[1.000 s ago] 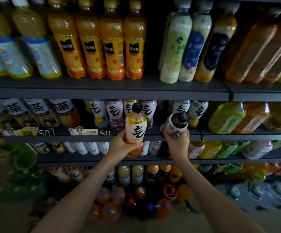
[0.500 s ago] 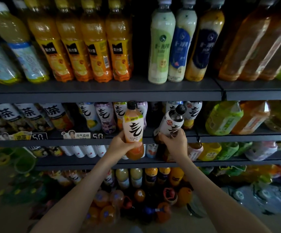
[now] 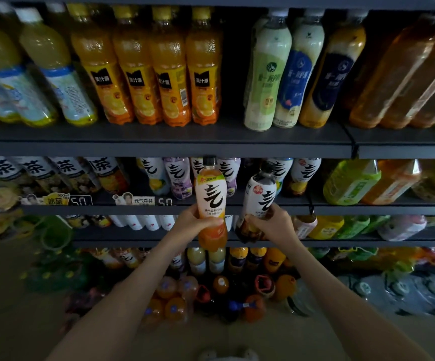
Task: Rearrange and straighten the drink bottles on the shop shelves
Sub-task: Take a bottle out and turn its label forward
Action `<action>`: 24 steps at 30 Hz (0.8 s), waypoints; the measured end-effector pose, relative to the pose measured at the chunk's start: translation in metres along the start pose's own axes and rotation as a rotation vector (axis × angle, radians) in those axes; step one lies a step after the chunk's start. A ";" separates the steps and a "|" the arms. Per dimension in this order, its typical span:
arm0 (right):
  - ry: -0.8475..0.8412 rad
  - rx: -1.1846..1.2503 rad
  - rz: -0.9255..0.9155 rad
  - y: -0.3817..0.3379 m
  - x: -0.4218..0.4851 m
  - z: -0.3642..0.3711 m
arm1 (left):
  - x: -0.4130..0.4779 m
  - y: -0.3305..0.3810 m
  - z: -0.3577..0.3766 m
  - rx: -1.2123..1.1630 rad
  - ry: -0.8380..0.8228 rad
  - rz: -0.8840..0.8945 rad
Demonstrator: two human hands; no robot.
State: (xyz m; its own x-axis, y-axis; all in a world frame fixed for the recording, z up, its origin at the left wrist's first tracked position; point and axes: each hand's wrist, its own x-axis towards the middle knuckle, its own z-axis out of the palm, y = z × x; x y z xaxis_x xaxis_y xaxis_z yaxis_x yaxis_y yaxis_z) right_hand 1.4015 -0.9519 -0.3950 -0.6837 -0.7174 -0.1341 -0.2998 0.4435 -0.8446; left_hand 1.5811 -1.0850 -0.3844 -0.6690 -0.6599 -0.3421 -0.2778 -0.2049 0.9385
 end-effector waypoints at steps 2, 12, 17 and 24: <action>0.003 -0.007 0.008 -0.002 -0.003 0.000 | -0.003 0.002 0.000 -0.003 -0.008 -0.001; -0.038 -0.019 -0.018 -0.012 -0.005 0.016 | -0.009 0.003 -0.013 -0.025 -0.041 -0.003; -0.108 -0.003 -0.014 -0.019 0.001 0.040 | -0.019 -0.007 -0.038 -0.079 -0.008 -0.020; -0.016 0.044 -0.015 -0.028 -0.003 0.068 | -0.025 -0.027 -0.069 -0.135 0.082 -0.047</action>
State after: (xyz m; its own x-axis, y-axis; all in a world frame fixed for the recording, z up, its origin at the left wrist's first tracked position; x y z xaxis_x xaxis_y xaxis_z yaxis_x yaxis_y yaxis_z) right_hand 1.4572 -0.9989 -0.4068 -0.6686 -0.7323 -0.1292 -0.2801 0.4089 -0.8685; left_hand 1.6524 -1.1130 -0.3980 -0.5972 -0.7032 -0.3859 -0.2084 -0.3286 0.9212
